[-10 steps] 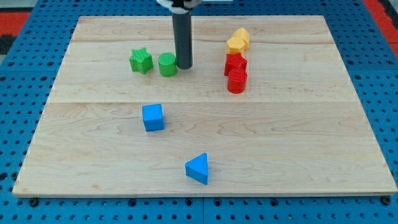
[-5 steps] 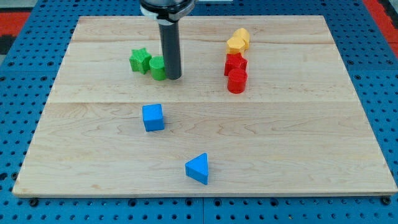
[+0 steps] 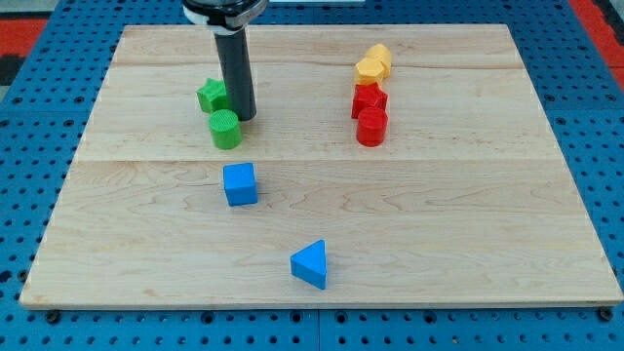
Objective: Place the green circle and blue cube in a vertical line below the green star
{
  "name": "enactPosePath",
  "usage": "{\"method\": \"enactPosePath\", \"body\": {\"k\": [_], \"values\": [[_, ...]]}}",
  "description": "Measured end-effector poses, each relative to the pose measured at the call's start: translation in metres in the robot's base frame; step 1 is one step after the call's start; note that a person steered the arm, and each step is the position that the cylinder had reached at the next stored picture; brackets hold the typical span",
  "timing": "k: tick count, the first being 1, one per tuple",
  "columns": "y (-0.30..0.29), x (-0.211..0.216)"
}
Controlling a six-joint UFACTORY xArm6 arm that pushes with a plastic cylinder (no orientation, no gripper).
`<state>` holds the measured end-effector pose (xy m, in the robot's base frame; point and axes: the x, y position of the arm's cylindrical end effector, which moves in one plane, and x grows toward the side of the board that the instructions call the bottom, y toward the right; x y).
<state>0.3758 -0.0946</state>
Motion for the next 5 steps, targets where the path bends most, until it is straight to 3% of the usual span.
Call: {"method": "enactPosePath", "body": {"k": [5], "values": [[0.006, 0.037]]}}
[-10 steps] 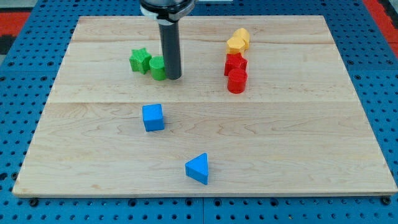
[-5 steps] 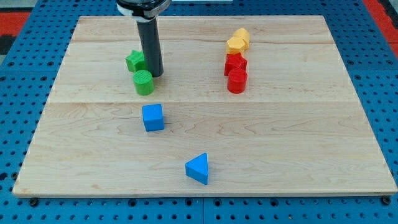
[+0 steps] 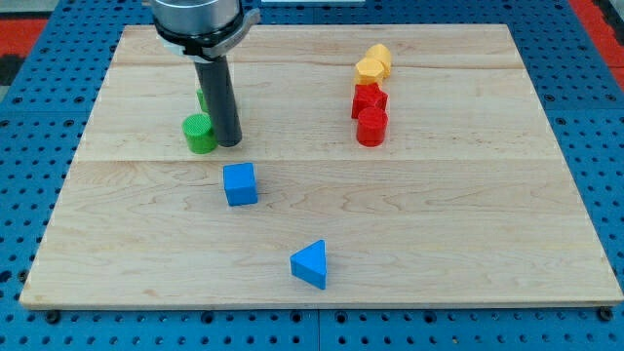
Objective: Place the green circle and blue cube in a vertical line below the green star
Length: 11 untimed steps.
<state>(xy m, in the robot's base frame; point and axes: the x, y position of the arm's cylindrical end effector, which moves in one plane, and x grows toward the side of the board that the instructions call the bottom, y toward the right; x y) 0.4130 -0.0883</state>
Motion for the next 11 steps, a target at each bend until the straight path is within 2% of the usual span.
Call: {"method": "enactPosePath", "body": {"k": [1, 2, 3, 4, 5, 6, 7, 8, 9, 11], "values": [[0.080, 0.034], [0.139, 0.043], [0.086, 0.092], [0.048, 0.064], [-0.027, 0.071], [0.027, 0.088], [0.013, 0.152], [-0.066, 0.157], [-0.077, 0.118], [-0.074, 0.105]]}}
